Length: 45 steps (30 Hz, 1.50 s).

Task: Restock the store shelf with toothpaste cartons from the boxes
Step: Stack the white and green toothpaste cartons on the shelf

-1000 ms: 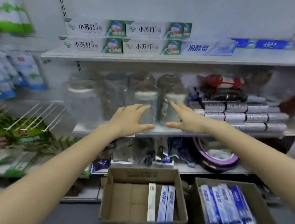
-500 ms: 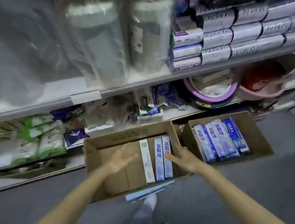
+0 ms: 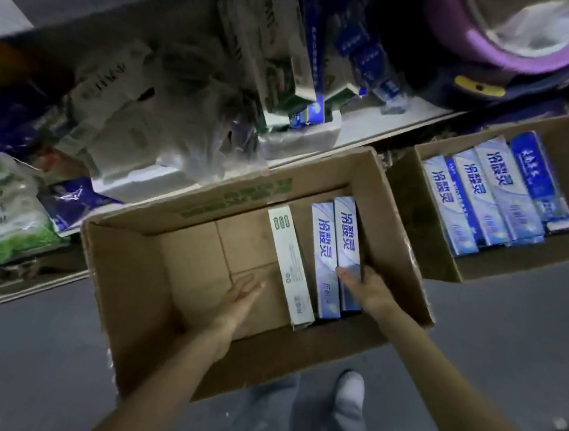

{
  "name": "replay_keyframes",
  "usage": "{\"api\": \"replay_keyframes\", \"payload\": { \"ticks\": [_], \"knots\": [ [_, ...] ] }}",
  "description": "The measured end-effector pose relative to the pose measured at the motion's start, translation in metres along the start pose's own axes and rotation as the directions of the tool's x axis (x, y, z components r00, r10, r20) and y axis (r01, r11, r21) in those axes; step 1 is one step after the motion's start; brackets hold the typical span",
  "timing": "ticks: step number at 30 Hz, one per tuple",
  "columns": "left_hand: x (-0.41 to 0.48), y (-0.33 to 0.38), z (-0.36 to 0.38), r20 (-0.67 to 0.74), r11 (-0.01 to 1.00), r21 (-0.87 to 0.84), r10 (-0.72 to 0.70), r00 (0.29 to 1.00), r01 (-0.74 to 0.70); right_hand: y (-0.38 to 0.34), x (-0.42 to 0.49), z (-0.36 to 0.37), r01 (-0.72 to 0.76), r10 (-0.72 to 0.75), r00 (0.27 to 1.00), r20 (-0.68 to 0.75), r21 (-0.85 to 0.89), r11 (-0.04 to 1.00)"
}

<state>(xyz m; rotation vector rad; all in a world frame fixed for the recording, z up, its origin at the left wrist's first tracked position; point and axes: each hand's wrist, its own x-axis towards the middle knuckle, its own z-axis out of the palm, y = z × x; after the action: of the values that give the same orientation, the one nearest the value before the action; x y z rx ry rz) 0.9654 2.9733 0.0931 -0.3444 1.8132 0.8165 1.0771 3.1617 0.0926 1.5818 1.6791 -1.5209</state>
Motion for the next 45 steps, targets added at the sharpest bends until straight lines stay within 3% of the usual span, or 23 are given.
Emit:
{"api": "replay_keyframes", "payload": {
  "ticks": [11, 16, 21, 26, 28, 36, 45],
  "knots": [
    [0.059, -0.008, 0.040, 0.067, 0.979, -0.192, 0.077, 0.995, -0.063, 0.014, 0.056, 0.019, -0.054, 0.055, 0.998, -0.026, 0.025, 0.998],
    [0.063, -0.012, 0.047, 0.068, 0.971, -0.230, 0.089, 0.994, -0.071, 0.009, 0.061, 0.033, -0.044, 0.046, 0.993, 0.107, -0.015, 0.999],
    [0.060, -0.017, 0.038, 0.053, 0.959, -0.282, -0.008, 0.999, 0.023, -0.001, 0.062, 0.041, -0.114, 0.096, 0.973, 0.208, 0.077, 0.990],
    [0.059, -0.025, 0.041, 0.175, 0.893, -0.362, -0.217, 0.960, 0.267, 0.014, 0.061, 0.050, -0.137, 0.113, 0.982, 0.154, 0.159, 0.978],
    [0.056, -0.030, 0.045, 0.180, 0.893, -0.339, -0.247, 0.952, 0.296, 0.017, 0.059, 0.051, -0.167, 0.139, 0.978, 0.153, 0.185, 0.968],
    [0.048, -0.033, 0.060, 0.055, 0.910, -0.382, -0.154, 0.987, 0.163, 0.017, 0.046, 0.049, -0.169, 0.123, 0.974, 0.191, 0.247, 0.954],
    [0.033, -0.035, 0.037, 0.092, 0.881, -0.448, -0.122, 0.988, 0.150, 0.011, 0.046, 0.035, -0.263, 0.186, 0.921, 0.343, 0.193, 0.945]
  ]
}}
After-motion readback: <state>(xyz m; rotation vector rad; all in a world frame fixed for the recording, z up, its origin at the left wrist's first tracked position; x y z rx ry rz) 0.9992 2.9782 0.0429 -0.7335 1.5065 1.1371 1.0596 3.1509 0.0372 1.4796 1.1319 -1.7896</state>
